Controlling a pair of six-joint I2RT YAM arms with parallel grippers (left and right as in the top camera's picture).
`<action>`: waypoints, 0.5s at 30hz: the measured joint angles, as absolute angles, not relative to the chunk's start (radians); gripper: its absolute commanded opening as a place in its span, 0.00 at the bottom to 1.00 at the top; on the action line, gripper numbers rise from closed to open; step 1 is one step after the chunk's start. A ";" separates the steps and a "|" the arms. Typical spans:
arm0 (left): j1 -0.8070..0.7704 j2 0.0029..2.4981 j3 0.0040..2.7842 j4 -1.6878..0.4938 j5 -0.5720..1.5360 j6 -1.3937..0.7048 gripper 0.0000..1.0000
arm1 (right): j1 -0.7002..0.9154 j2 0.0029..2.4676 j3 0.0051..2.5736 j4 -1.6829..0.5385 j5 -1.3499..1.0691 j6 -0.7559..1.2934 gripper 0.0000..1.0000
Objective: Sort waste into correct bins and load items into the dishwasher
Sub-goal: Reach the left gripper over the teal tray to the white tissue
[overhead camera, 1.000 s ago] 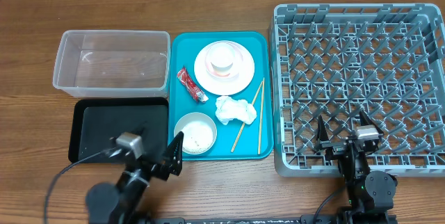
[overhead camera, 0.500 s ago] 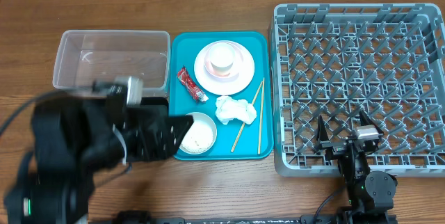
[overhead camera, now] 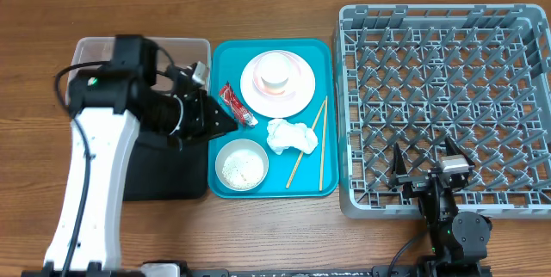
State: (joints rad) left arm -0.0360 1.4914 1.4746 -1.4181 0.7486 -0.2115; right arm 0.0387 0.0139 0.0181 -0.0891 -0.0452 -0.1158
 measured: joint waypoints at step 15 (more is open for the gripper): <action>-0.469 1.528 1.468 -1.185 0.271 -0.336 0.42 | 0.039 0.014 0.018 -0.089 -0.046 -0.117 1.00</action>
State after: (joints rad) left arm -0.4694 1.5284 1.4685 -1.1847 0.2707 -0.3355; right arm 0.0387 0.0139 0.0181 -0.0891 -0.0456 -0.1165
